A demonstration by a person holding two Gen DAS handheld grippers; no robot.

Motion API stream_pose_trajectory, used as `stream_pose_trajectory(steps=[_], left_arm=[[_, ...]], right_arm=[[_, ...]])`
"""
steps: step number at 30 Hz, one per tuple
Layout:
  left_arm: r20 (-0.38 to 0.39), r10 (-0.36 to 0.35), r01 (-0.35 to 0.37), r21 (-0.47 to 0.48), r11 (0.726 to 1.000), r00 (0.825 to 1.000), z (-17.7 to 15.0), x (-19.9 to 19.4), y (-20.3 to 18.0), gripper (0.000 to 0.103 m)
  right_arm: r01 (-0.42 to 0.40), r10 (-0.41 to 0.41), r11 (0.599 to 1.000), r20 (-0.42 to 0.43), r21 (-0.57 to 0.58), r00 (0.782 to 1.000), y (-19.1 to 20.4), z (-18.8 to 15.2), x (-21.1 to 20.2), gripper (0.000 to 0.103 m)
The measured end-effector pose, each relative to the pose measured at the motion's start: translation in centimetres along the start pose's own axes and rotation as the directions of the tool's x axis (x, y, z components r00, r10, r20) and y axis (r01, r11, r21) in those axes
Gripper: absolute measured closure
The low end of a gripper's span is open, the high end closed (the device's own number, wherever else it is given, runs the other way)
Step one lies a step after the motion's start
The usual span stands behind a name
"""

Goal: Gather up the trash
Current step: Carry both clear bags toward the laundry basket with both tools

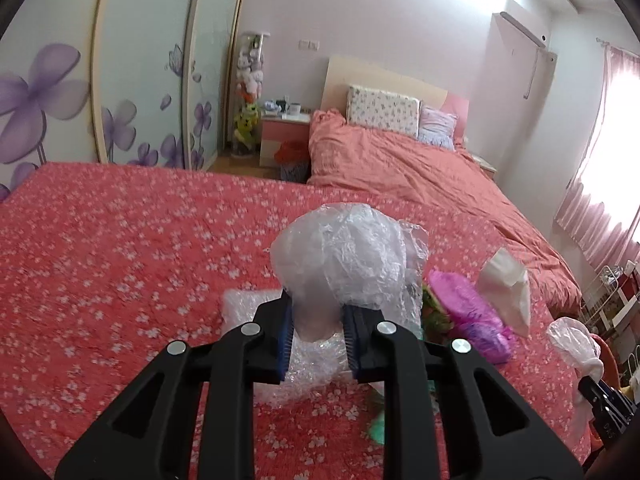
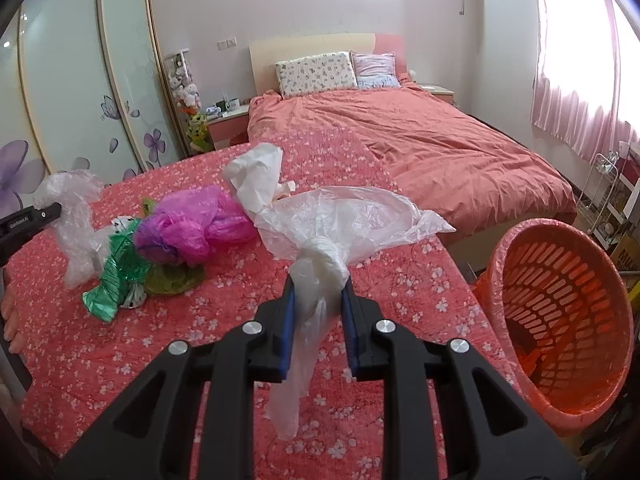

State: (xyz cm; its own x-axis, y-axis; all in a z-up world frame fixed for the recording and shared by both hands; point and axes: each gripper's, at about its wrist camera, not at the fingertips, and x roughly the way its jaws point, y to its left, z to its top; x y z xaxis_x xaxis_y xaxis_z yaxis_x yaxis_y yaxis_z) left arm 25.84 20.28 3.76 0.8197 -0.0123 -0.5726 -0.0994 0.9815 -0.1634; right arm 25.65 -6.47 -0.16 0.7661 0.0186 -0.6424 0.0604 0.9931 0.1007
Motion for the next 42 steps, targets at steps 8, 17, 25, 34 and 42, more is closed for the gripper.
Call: stream_pose_trajectory(steps=[8, 17, 25, 34, 42], left_arm=[[0.024, -0.030, 0.029, 0.012, 0.999, 0.999, 0.5, -2.2, -2.2, 0.081], [-0.006, -0.134, 0.134, 0.073, 0.988, 0.991, -1.1, -3.6, -7.6, 0.081], [-0.051, -0.256, 0.261, 0.134, 0.956, 0.965, -3.5, -4.1, -13.3, 0.081], [-0.114, -0.353, 0.369, 0.193, 0.909, 0.929, -6.0, -3.6, -18.8, 0.081], [-0.187, -0.432, 0.464, 0.204, 0.862, 0.883, -8.3, -2.7, -24.0, 0.081]], right_arm=[[-0.001, 0.001, 1.000, 0.037, 0.013, 0.999, -1.0, 0.3, -2.4, 0.081], [0.023, -0.027, 0.998, 0.079, 0.050, 0.996, -3.9, 0.3, -5.1, 0.081], [0.061, -0.071, 0.994, 0.105, 0.094, 0.992, -7.1, 0.0, -6.8, 0.082], [0.113, -0.133, 0.983, 0.137, 0.148, 0.982, -11.2, -0.8, -8.7, 0.081], [0.152, -0.188, 0.962, 0.144, 0.228, 0.972, -15.9, -1.9, -9.9, 0.081]])
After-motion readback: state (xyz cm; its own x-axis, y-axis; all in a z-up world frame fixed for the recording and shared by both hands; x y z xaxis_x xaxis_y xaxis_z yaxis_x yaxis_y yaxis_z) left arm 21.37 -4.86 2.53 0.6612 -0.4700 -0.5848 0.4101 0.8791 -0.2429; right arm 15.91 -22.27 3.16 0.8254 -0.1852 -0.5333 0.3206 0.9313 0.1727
